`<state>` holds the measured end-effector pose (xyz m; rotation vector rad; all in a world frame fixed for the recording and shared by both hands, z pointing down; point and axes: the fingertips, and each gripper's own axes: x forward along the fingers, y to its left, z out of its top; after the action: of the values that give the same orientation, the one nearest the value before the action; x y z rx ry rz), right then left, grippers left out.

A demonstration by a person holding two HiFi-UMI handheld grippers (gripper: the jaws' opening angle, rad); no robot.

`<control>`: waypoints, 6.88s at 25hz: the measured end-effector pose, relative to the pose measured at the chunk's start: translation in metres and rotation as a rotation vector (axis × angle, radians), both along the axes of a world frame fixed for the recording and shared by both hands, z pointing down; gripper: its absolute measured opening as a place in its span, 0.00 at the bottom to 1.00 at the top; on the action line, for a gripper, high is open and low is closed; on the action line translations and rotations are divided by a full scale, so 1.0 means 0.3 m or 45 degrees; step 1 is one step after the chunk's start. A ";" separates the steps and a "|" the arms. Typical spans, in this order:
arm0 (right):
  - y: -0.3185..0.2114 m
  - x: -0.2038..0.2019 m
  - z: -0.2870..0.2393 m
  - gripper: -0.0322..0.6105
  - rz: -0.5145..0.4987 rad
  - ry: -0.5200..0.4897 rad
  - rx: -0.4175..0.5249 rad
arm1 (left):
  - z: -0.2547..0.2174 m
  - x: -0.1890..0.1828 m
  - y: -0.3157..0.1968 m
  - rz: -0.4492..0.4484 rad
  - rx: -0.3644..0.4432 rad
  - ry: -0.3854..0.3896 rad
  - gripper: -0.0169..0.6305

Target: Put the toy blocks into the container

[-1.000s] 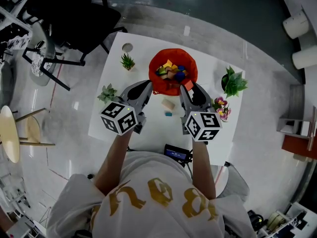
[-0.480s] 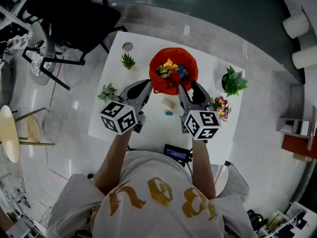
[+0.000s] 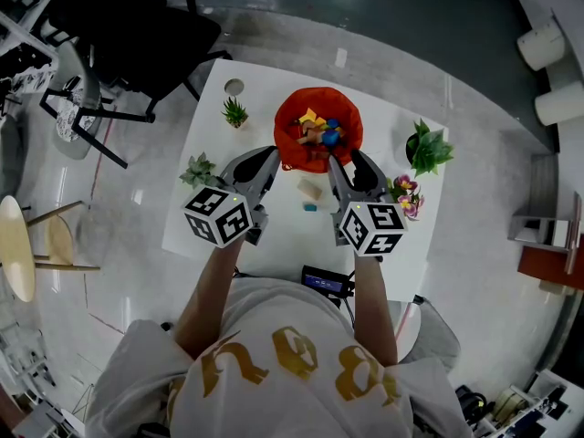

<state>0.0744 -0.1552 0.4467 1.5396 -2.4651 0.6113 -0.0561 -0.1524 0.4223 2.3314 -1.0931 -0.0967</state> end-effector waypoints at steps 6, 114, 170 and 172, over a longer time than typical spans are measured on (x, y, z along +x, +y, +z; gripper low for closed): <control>0.020 -0.003 0.000 0.37 -0.009 0.011 -0.006 | -0.007 0.003 0.012 0.004 0.005 0.003 0.03; 0.361 -0.119 0.629 0.31 -0.228 0.384 -0.555 | 0.508 0.033 0.228 0.209 -0.320 -0.272 0.03; 0.328 -0.035 0.170 0.31 -0.078 0.209 -0.161 | 0.099 0.057 0.259 0.105 -0.038 -0.079 0.03; 0.322 -0.034 0.151 0.31 -0.071 0.193 -0.148 | 0.078 0.048 0.254 0.094 -0.029 -0.057 0.03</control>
<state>0.0641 -0.0586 0.4920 1.4147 -2.3093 0.5938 -0.0416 -0.0762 0.4458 2.3606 -1.0230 -0.0048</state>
